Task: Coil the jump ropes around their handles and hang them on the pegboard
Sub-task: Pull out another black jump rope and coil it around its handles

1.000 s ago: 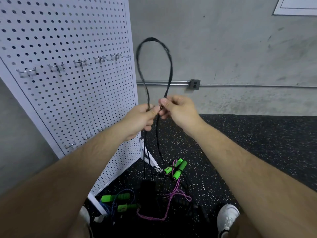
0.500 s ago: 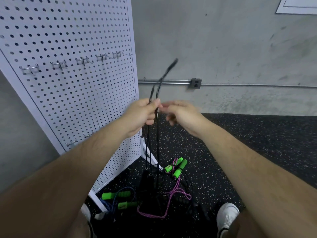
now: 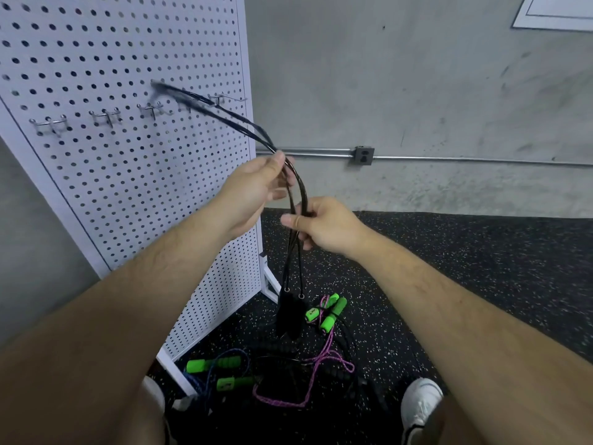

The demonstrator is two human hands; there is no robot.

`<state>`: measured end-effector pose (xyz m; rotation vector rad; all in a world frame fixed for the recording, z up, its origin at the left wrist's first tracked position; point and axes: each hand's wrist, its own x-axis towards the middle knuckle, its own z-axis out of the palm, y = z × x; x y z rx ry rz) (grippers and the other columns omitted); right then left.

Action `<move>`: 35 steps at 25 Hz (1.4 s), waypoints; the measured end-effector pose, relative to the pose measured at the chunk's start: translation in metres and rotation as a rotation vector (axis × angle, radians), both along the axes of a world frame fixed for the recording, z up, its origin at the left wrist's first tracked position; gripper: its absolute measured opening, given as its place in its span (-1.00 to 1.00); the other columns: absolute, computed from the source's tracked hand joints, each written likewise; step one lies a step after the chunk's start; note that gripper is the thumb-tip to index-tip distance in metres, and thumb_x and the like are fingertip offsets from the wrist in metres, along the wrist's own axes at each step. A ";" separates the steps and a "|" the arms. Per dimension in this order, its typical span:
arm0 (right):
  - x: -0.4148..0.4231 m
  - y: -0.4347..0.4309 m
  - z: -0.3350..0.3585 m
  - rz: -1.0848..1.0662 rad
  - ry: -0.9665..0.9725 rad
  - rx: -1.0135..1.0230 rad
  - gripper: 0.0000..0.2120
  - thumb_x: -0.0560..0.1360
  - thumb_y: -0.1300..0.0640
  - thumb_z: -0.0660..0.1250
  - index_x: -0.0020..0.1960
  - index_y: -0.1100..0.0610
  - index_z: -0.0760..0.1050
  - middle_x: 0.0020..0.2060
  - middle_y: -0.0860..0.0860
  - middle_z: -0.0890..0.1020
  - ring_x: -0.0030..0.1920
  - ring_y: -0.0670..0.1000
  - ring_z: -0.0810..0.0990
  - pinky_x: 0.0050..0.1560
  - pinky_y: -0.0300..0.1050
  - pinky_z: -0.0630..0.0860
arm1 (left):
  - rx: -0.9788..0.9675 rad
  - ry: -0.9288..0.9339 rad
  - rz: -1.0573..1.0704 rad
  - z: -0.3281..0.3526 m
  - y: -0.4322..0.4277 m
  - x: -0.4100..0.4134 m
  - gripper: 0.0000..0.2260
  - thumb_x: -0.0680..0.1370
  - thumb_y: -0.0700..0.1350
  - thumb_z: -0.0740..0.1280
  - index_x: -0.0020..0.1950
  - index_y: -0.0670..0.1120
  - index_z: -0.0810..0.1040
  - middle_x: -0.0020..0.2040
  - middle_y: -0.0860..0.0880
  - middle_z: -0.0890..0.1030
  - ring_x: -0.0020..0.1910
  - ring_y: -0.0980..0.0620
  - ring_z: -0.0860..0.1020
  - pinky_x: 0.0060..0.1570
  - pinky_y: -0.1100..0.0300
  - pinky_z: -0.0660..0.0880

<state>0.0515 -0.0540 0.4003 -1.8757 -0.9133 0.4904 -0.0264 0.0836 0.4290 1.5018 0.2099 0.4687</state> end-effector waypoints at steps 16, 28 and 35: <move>0.014 -0.014 0.010 0.076 0.151 0.152 -0.70 0.51 0.10 0.48 0.19 0.19 0.58 -0.20 0.02 0.67 -0.25 -0.01 0.58 -0.20 -0.14 0.54 | 0.370 0.192 0.036 -0.008 -0.019 -0.019 -0.79 0.72 -0.05 0.15 0.04 -0.04 0.56 -0.10 -0.05 0.70 -0.03 -0.02 0.71 0.18 -0.05 0.60; -0.008 0.001 -0.009 -0.046 0.101 0.189 -0.95 0.51 0.17 0.48 -0.02 0.11 0.67 -0.26 -0.08 0.67 -0.43 -0.19 0.51 -0.31 -0.25 0.52 | 0.063 0.109 0.024 0.003 -0.014 -0.008 -0.76 0.72 -0.14 0.18 -0.01 -0.17 0.59 0.11 -0.19 0.67 0.18 -0.13 0.64 0.22 0.01 0.59; -0.011 0.009 -0.004 0.010 0.049 0.128 -0.81 0.55 0.25 0.41 -0.23 0.15 0.56 -0.30 0.07 0.63 -0.35 -0.03 0.59 -0.23 -0.13 0.60 | 0.347 0.181 0.045 -0.004 -0.001 -0.016 -0.78 0.72 -0.04 0.19 0.06 -0.06 0.61 0.03 -0.07 0.72 0.08 -0.10 0.66 0.21 -0.01 0.56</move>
